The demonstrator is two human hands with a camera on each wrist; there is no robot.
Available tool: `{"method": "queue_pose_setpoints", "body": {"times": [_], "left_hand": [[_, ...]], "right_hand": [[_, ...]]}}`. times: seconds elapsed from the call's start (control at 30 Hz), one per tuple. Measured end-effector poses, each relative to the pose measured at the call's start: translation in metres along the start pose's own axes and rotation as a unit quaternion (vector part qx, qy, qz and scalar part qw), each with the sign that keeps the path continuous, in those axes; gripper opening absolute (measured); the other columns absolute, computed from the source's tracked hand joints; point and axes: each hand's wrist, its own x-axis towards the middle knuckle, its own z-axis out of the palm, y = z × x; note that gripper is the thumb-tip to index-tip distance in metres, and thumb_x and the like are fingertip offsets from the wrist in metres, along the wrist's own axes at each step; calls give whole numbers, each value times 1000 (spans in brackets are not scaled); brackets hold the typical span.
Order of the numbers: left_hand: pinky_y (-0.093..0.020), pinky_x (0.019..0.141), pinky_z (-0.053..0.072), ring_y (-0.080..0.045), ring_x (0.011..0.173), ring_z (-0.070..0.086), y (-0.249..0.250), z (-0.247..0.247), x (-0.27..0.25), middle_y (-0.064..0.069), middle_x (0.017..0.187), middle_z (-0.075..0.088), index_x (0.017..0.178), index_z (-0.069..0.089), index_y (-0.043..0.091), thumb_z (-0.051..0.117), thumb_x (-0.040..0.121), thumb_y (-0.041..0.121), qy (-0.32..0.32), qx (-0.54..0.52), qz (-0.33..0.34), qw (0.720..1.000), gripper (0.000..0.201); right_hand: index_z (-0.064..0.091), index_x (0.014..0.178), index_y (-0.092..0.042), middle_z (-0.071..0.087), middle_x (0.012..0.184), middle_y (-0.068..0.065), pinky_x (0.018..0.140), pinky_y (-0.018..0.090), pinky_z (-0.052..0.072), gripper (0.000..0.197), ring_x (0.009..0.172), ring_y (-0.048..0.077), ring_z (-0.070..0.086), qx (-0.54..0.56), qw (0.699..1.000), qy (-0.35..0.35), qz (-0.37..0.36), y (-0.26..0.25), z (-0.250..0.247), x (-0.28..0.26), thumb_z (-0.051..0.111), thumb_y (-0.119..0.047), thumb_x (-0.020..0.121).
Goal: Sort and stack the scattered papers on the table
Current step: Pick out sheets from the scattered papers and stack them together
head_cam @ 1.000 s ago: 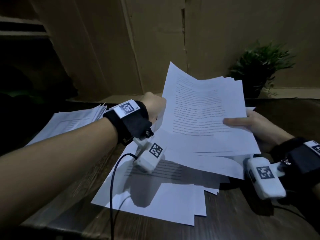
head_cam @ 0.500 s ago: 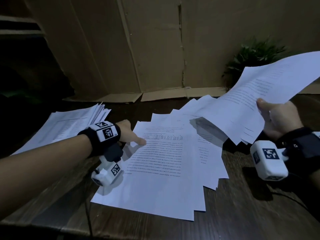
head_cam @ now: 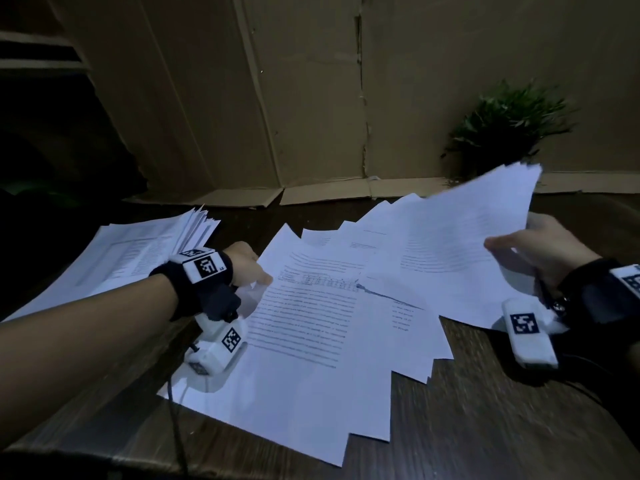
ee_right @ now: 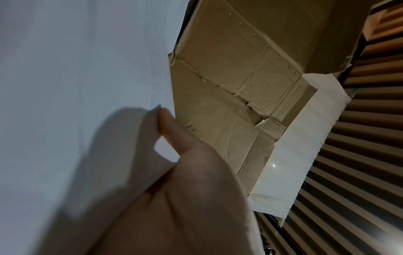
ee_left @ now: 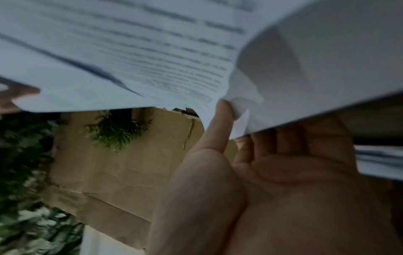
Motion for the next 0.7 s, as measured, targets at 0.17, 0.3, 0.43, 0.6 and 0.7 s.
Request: {"method": "queue_pose_setpoints", "body": {"times": [0.17, 0.3, 0.43, 0.6, 0.7], "left_hand": [[-27, 61, 40, -16, 73, 54, -7, -13, -5, -4, 86, 59, 95, 57, 13, 66, 92, 20, 73, -1, 72, 995, 12], [-30, 74, 44, -24, 86, 60, -8, -42, -10, -11, 101, 67, 105, 63, 5, 60, 96, 10, 202, -114, 142, 962, 11], [-25, 63, 45, -22, 85, 60, -1, -77, -18, -9, 104, 63, 113, 61, 12, 56, 98, 11, 311, -292, 155, 891, 15], [-36, 76, 52, -25, 72, 61, -5, -88, -11, -13, 105, 65, 117, 63, 5, 61, 96, 15, 231, -290, 96, 924, 23], [-39, 82, 53, -31, 83, 64, -17, -60, -4, -16, 96, 68, 91, 66, 2, 64, 94, 23, 126, -137, 72, 980, 22]], "right_hand": [[64, 107, 0, 69, 102, 18, 84, 40, 53, 23, 96, 35, 65, -123, 992, -5, 26, 0, -7, 2, 61, 12, 87], [57, 110, 0, 62, 86, 14, 56, 29, 44, 25, 71, 26, 58, -126, 992, -3, 13, -2, -10, -2, 53, 16, 90], [63, 111, -12, 68, 105, 10, 92, 42, 50, 28, 99, 31, 64, -80, 996, 32, -34, -1, -9, 2, 60, 8, 91], [65, 110, -12, 68, 107, 10, 101, 48, 48, 23, 102, 32, 64, -31, 995, 64, -63, 1, -11, 7, 63, 3, 92], [65, 112, -9, 68, 109, 8, 88, 34, 52, 27, 96, 25, 65, 62, 993, 77, -65, -2, -13, 5, 57, 9, 93]]}}
